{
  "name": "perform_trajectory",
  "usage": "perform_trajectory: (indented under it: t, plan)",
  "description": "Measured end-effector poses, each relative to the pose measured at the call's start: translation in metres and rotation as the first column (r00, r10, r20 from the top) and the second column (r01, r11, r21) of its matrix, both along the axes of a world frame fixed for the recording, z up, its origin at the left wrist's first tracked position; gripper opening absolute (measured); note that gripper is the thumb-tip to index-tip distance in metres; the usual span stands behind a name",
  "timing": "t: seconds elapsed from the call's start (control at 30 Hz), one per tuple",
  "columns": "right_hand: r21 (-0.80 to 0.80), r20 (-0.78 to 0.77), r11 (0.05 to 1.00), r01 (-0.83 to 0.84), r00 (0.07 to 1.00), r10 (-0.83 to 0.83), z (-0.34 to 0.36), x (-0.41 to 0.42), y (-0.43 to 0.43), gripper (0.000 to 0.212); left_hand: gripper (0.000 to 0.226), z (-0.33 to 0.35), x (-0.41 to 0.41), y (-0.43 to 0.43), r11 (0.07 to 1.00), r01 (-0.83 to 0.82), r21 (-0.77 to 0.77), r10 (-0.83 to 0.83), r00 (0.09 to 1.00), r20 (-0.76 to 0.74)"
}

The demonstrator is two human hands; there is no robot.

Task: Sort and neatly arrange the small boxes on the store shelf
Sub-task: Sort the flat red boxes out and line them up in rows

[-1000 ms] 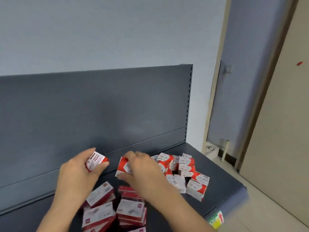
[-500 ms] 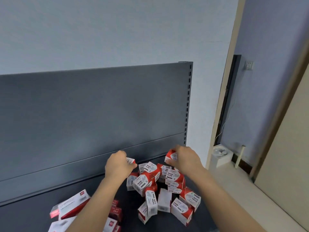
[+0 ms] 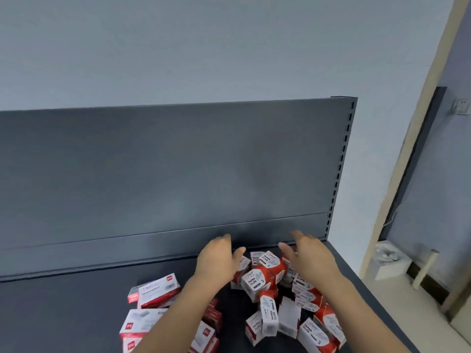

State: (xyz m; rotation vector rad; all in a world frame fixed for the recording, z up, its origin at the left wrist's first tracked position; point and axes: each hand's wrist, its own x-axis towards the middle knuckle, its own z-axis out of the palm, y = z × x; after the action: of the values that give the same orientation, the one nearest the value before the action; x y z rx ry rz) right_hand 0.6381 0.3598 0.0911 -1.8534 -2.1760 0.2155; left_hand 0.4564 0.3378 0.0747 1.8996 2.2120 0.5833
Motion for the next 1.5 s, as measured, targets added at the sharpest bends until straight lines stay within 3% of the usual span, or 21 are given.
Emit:
perform_trajectory:
  t: [0.13,0.2,0.27,0.37,0.6,0.8,1.03,1.5]
  plan:
    - [0.159,-0.103,0.987,0.013,0.995,0.003,0.021,0.003,-0.015,0.056,0.059,0.025,0.026,-0.011,0.984,0.149,0.098,-0.139,0.985,-0.097]
    - [0.18,-0.102,0.948,-0.262,0.954,0.283,0.03,-0.1,-0.036,0.058,0.063,0.038,-0.063,-0.068,0.98,-0.08,0.182,0.103,0.988,-0.119]
    - [0.156,-0.171,0.958,-0.24,0.949,0.266,0.041,-0.099,-0.045,0.061,0.063,0.041,-0.066,-0.062,0.972,-0.019,0.234,0.045,0.993,-0.107]
    - [0.194,-0.123,0.919,-0.342,0.921,0.369,0.044,-0.15,-0.063,0.064,0.062,0.045,-0.112,-0.092,0.955,-0.125,0.268,0.167,0.976,-0.141]
    - [0.16,-0.075,0.83,-0.535,0.831,0.551,0.04,-0.301,-0.112,0.064,0.062,0.038,-0.251,-0.159,0.928,-0.247,0.278,0.281,0.955,-0.092]
    - [0.064,-0.093,0.808,-0.585,0.803,0.589,0.019,-0.445,-0.147,0.06,0.056,0.02,-0.393,-0.207,0.92,-0.327,0.216,0.341,0.94,-0.027]
    - [-0.098,-0.044,0.798,-0.595,0.803,0.594,-0.013,-0.568,-0.16,0.05,0.028,-0.012,-0.512,-0.221,0.89,-0.446,0.09,0.44,0.894,0.082]
    - [-0.17,-0.15,0.844,-0.509,0.86,0.489,-0.072,-0.66,-0.143,0.027,0.023,-0.072,-0.566,-0.173,0.879,-0.468,-0.088,0.476,0.87,0.126]
